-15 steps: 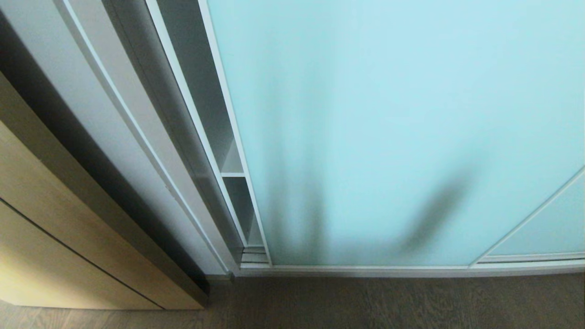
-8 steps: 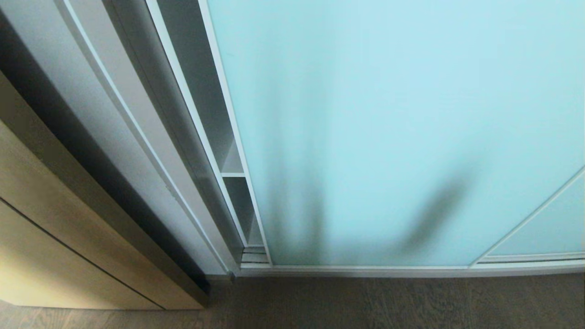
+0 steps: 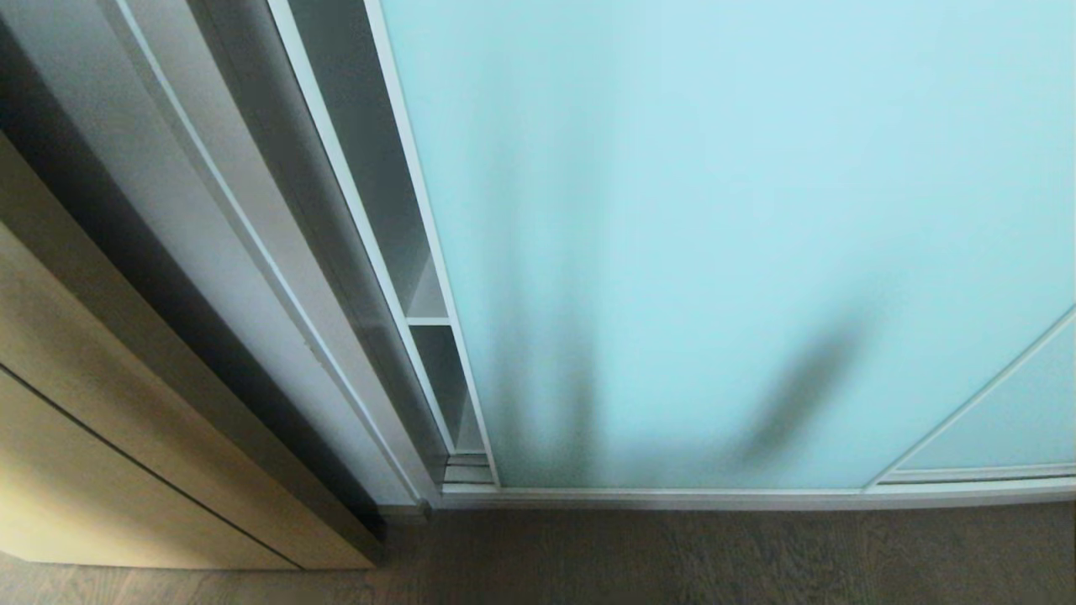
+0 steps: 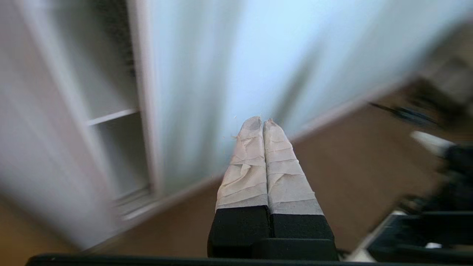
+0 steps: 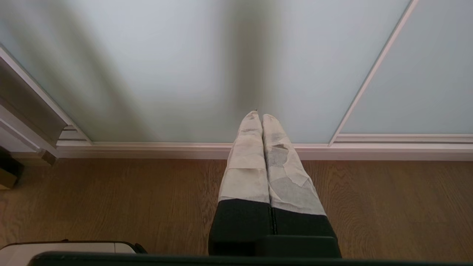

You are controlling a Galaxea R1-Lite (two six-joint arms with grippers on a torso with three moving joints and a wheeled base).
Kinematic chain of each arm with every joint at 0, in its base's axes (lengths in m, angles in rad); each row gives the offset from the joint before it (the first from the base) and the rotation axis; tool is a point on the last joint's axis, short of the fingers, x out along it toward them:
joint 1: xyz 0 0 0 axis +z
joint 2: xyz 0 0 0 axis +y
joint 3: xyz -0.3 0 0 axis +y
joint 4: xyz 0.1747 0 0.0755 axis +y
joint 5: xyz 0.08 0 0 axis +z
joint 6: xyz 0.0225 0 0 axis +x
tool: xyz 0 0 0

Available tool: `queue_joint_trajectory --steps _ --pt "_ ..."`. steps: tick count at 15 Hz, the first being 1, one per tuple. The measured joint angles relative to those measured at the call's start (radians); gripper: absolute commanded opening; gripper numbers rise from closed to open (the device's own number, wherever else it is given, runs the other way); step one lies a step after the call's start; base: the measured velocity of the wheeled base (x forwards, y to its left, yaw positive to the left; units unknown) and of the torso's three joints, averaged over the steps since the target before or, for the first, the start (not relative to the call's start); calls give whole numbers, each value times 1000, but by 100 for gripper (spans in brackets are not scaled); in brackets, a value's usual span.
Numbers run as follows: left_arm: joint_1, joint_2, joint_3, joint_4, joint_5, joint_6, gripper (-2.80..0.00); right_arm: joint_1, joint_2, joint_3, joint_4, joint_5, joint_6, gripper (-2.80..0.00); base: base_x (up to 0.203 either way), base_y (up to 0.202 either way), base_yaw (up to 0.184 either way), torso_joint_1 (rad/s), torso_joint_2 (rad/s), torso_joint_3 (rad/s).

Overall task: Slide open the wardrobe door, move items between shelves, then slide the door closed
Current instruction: Open the door

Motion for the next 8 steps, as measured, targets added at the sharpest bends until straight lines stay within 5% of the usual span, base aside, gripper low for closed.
queue_joint_trajectory --steps 5,8 --pt "0 284 -199 3 -11 -8 -280 0 0 0 0 0 0 -280 0 0 0 0 0 0" --pt "-5 422 -313 9 28 -107 -280 0 0 0 0 0 -1 -280 0 0 0 0 0 0"
